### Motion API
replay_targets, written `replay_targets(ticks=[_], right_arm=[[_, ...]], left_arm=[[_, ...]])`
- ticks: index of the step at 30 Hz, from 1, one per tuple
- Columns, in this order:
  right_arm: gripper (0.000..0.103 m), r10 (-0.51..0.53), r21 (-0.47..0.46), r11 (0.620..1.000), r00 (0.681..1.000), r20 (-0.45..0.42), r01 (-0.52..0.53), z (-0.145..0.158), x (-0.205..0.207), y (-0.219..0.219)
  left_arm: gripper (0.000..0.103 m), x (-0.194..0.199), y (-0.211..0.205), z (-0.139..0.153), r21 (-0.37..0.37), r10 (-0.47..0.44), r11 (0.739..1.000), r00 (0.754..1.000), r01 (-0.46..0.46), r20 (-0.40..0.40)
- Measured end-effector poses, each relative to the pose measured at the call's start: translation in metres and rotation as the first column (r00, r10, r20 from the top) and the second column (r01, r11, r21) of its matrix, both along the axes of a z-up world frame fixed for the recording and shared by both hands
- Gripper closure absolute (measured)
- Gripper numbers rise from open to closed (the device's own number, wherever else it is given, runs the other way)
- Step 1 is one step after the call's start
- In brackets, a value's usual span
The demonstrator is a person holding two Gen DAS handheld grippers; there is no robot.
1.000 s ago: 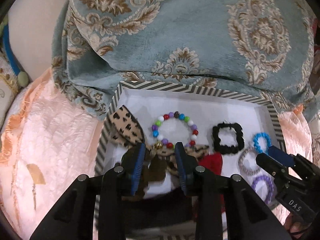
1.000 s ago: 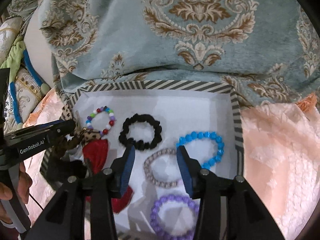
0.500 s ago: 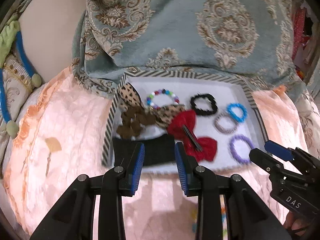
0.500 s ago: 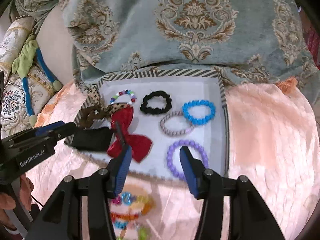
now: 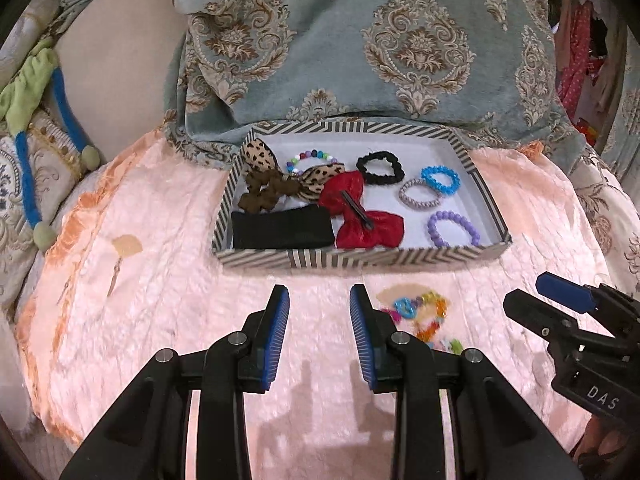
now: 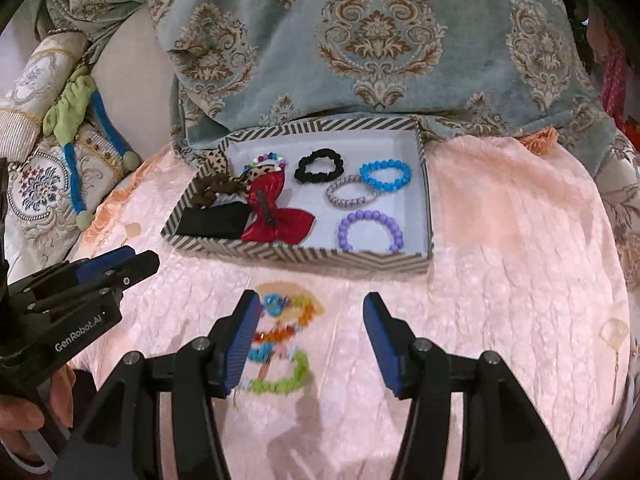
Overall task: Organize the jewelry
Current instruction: 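Withdraw both open tools from the box back over the remaining beads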
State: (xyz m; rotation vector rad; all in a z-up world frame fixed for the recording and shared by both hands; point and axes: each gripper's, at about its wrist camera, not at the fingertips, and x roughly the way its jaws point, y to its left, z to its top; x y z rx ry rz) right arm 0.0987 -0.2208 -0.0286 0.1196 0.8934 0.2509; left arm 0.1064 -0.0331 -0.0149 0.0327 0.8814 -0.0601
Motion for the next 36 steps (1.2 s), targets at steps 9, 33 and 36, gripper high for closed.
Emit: replay_targets(ticks=[9, 33, 36], right_arm=[[0.046, 0.012, -0.012, 1.000, 1.000, -0.023, -0.012, -0.009, -0.030, -0.004], [0.090, 0.112, -0.068, 0.991, 0.990, -0.088, -0.118, -0.076, -0.003, 0.025], [0.090, 0.096, -0.061, 0.993, 0.993, -0.075, -0.100, -0.068, -0.012, 0.008]], left_arm=[[0.088, -0.022, 0.005, -0.005, -0.029, 0.009, 1.000, 1.000, -0.010, -0.023], [0.088, -0.009, 0.020, -0.043, -0.147, 0.027, 0.988, 0.985, -0.052, -0.168], [0.088, 0.002, 0.017, -0.051, -0.175, 0.014, 0.983, 0.980, -0.050, -0.197]])
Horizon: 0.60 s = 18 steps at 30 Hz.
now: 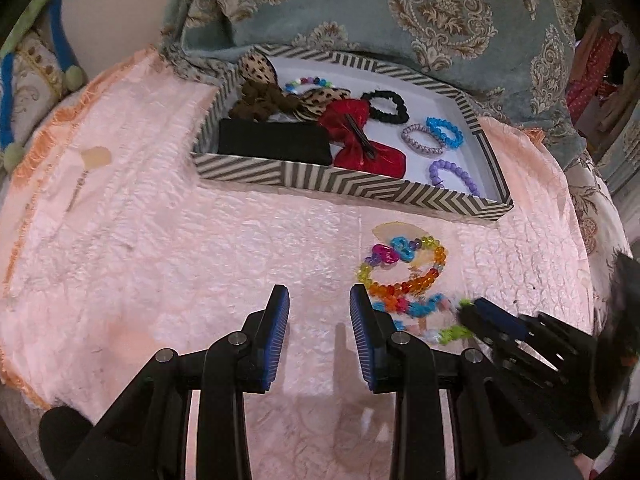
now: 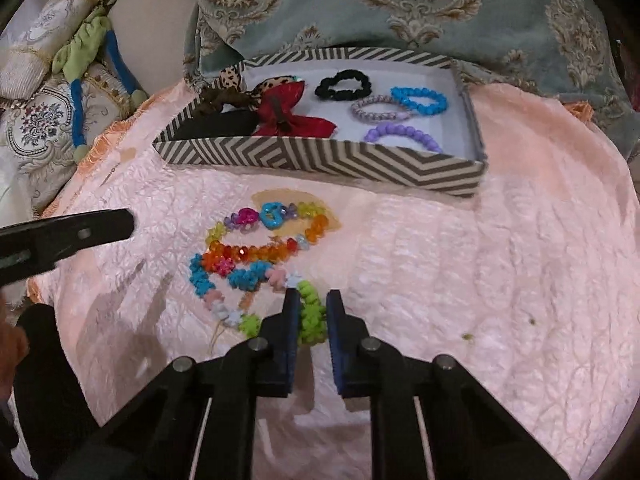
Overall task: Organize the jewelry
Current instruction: 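Withdraw both open tools from the box back over the remaining beads, then grasp the orange bead bracelet with the left tool while the right tool grasps the green-blue bracelet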
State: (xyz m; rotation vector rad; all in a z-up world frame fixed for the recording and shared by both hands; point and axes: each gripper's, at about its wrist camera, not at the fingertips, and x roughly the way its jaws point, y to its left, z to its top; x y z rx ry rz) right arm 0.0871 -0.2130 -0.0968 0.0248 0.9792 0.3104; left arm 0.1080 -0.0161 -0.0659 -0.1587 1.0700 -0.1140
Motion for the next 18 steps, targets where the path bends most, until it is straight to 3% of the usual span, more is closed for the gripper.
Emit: replay_targets(ticks=[5, 16, 17, 18], right_arm=[[0.090, -0.066, 0.037, 0.997, 0.998, -0.021, 0.067, 0.005, -0.004, -0.036], [0.088, -0.073, 0.094, 0.993, 0.997, -0.033, 0.076, -0.007, 0.000, -0.048], [0.088, -0.070, 0.095, 0.993, 0.997, -0.031, 0.073, -0.008, 0.000, -0.048], [0.089, -0.070, 0.097, 0.993, 0.997, -0.026, 0.073, -0.007, 0.000, -0.048]], left_arm=[[0.088, 0.020, -0.013, -0.017, -0.050, -0.011, 0.999, 0.999, 0.009, -0.041], [0.088, 0.044, -0.042, -0.042, 0.006, -0.056, 0.998, 0.998, 0.056, -0.040], [0.089, 0.045, -0.042, -0.042, 0.003, -0.055, 0.998, 0.998, 0.055, -0.036], [0.099, 0.046, -0.040, -0.043, -0.002, -0.048, 0.999, 0.998, 0.048, -0.027]])
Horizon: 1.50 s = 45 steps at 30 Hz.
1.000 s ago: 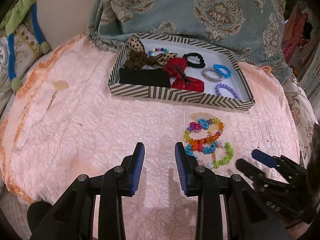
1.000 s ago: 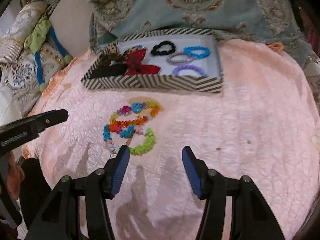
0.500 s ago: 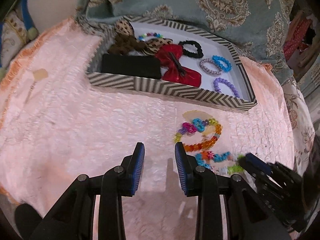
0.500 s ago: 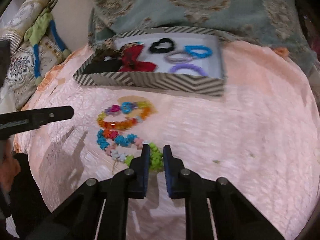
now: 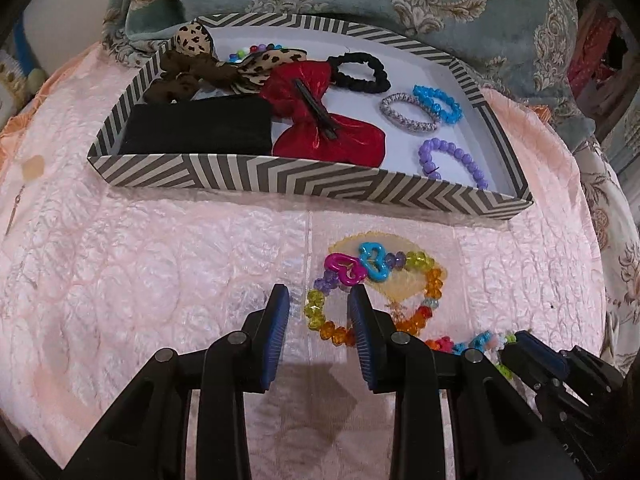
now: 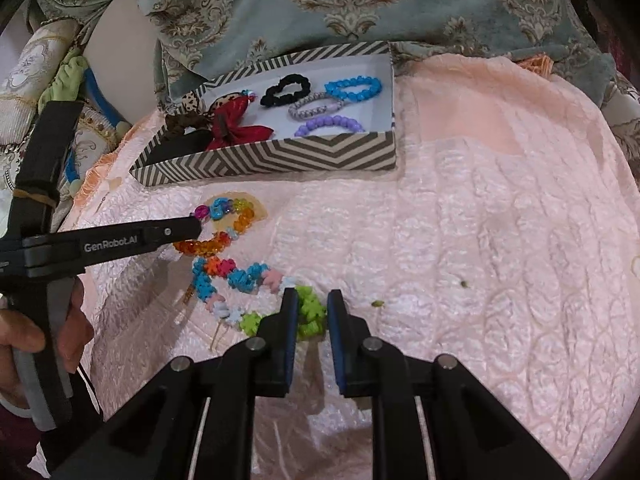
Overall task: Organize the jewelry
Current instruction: 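Grasp the orange bead bracelet with the left tool while the right tool grasps the green-blue bracelet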
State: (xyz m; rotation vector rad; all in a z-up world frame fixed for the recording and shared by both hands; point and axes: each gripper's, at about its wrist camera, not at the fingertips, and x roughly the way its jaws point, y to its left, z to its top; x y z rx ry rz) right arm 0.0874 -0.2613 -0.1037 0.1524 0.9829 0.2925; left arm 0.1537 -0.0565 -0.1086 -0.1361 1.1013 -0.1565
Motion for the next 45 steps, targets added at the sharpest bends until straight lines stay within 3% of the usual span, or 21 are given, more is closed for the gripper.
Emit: replay_targets(ticks=[4, 14, 24, 33, 45], right_arm=[[0.090, 0.002, 0.051, 0.999, 1.000, 0.027, -0.003, 0.014, -0.003, -0.002], [0.090, 0.025, 0.131, 0.990, 0.992, 0.123, -0.042, 0.073, -0.013, -0.001], [0.090, 0.038, 0.080, 0.995, 0.979, 0.198, -0.055, 0.118, -0.024, 0.000], [0.090, 0.050, 0.056, 0.996, 0.974, 0.220, -0.063, 0.133, -0.025, 0.004], [0.090, 0.067, 0.034, 0.996, 0.971, 0.228, -0.077, 0.139, -0.014, 0.011]], left_arm=[[0.103, 0.000, 0.008, 0.003, -0.031, -0.004, 1.000, 1.000, 0.004, -0.008], [0.103, -0.020, 0.022, 0.053, -0.046, -0.016, 0.999, 0.998, 0.019, 0.067], [0.103, -0.039, 0.031, 0.099, 0.011, -0.015, 1.000, 0.986, 0.014, 0.167], [0.103, -0.045, 0.033, 0.119, 0.056, -0.022, 0.998, 0.977, 0.010, 0.212], [0.103, -0.035, 0.035, 0.124, 0.089, -0.021, 0.996, 0.975, 0.002, 0.220]])
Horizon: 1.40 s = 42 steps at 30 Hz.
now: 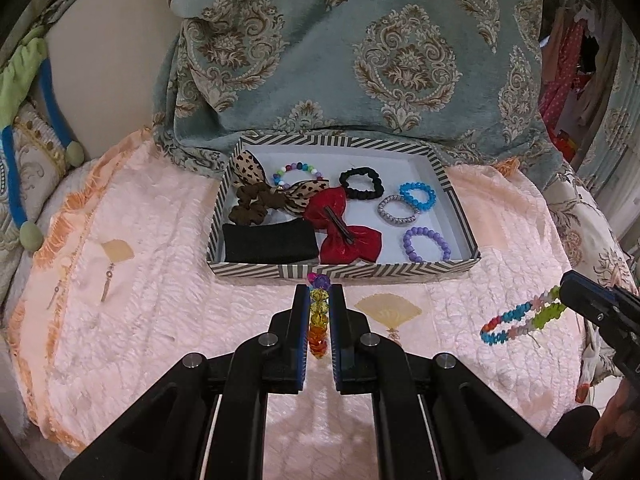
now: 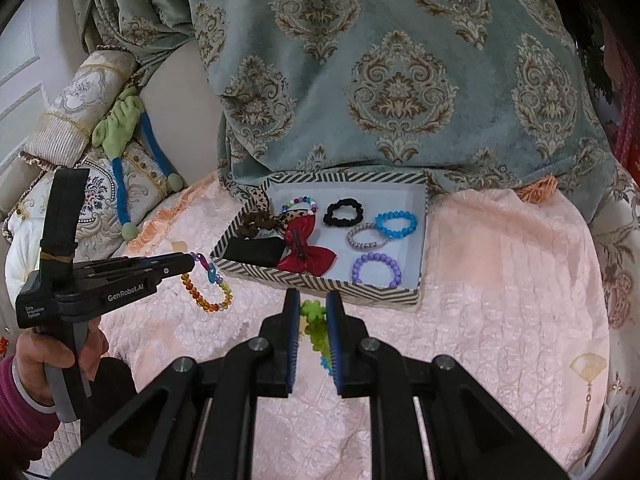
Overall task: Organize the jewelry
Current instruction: 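Grasp the orange bead bracelet with the left tool while the right tool grasps the green-blue bracelet, then lower orange and green-blue bracelets into the box while both tools open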
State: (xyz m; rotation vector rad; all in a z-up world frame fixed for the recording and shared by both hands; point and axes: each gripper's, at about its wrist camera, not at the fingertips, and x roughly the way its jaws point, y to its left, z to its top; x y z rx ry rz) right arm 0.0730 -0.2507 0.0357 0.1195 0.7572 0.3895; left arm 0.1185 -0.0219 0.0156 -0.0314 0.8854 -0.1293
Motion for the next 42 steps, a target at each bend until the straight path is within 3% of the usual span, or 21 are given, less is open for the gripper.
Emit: replay_targets(ticks=[20, 42], right_arm=[[0.090, 0.008, -0.048, 0.999, 1.000, 0.001, -0.007, 0.003, 0.026, 0.006], [0.090, 0.021, -0.077, 0.997, 1.000, -0.015, -0.022, -0.002, 0.085, 0.022]], left_arm=[[0.103, 0.033, 0.005, 0.001, 0.069, 0.014, 0.997, 1.000, -0.014, 0.000], [0.103, 0.089, 0.006, 0.008, 0.114, 0.020, 0.993, 1.000, -0.022, 0.011]])
